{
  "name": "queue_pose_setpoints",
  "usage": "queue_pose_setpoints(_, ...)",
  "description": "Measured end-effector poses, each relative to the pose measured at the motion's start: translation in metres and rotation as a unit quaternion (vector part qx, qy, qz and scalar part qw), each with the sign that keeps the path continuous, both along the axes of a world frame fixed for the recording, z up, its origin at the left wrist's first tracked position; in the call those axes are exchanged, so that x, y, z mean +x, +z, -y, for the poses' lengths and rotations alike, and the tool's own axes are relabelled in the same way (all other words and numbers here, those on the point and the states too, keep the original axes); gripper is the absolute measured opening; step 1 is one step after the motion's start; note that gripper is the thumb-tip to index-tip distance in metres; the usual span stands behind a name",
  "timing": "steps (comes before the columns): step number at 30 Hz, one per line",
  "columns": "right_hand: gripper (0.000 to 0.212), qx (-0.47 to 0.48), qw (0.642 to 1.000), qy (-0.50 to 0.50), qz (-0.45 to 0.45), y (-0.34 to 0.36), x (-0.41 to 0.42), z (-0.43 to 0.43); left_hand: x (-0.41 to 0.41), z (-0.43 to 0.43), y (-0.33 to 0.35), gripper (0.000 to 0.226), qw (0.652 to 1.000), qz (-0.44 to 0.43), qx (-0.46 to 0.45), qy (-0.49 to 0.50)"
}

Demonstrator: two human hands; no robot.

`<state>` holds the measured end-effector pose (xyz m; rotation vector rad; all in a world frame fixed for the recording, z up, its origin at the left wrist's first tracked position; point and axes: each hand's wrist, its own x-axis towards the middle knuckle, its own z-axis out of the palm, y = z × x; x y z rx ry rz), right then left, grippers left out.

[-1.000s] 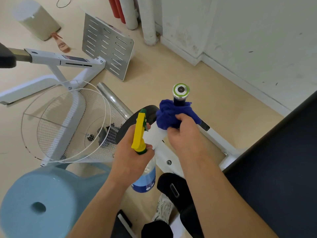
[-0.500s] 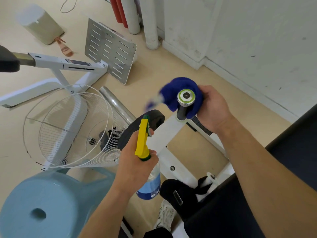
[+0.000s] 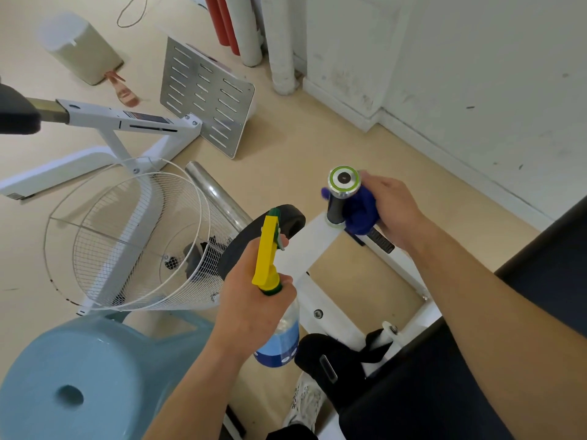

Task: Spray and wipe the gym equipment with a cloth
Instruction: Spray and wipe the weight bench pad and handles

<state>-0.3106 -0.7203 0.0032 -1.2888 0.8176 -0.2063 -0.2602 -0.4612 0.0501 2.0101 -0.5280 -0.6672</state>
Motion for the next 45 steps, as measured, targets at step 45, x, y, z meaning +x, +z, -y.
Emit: queue_pose_setpoints(45,0.03,-0.351,0.909,-0.22,-0.037,-0.047,0.034,-0.073,0.013,0.011,0.015,0.052,0.998,-0.024,-0.053,-0.002)
